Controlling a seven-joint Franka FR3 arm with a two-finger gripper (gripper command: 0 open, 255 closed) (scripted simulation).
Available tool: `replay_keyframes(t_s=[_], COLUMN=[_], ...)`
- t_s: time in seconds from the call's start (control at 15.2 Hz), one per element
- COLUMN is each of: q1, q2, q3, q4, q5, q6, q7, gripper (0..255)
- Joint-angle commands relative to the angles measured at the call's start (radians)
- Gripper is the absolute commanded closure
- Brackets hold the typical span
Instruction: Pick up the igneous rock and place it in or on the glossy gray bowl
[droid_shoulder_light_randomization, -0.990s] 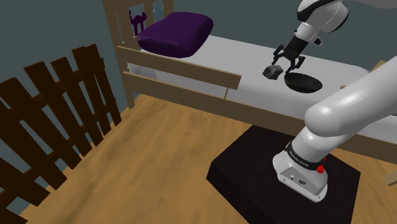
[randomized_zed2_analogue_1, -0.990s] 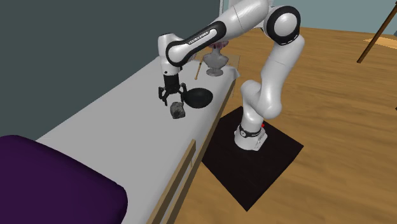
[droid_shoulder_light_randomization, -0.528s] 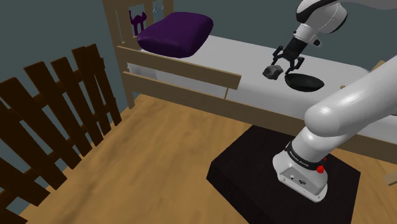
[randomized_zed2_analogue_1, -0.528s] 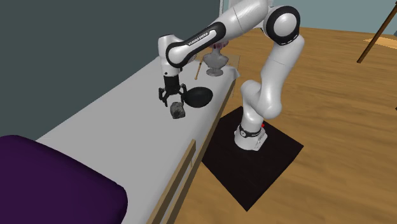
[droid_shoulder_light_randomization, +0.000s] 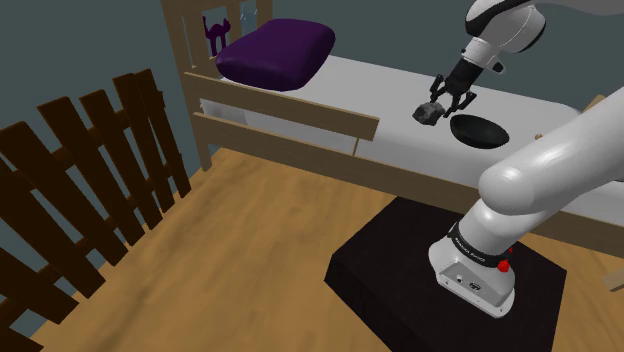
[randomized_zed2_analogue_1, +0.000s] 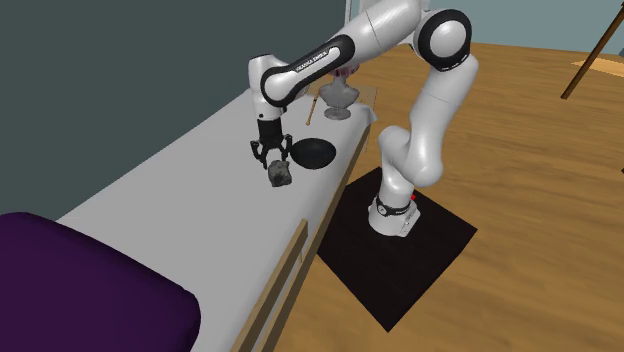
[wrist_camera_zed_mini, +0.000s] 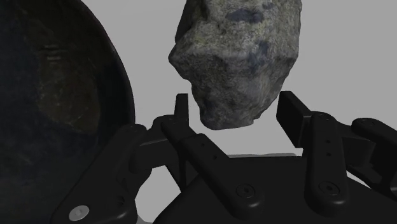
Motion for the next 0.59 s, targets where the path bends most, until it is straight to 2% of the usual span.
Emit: replay_keyframes(t_s=[0.0, 0.53], q1=[0.0, -0.005], q2=[0.0, -0.041], q3=[0.0, 0.014], q4=[0.0, 0.06], q5=[0.0, -0.021], q6=[0.0, -0.094], q7=[0.0, 0.035], gripper=[255, 255])
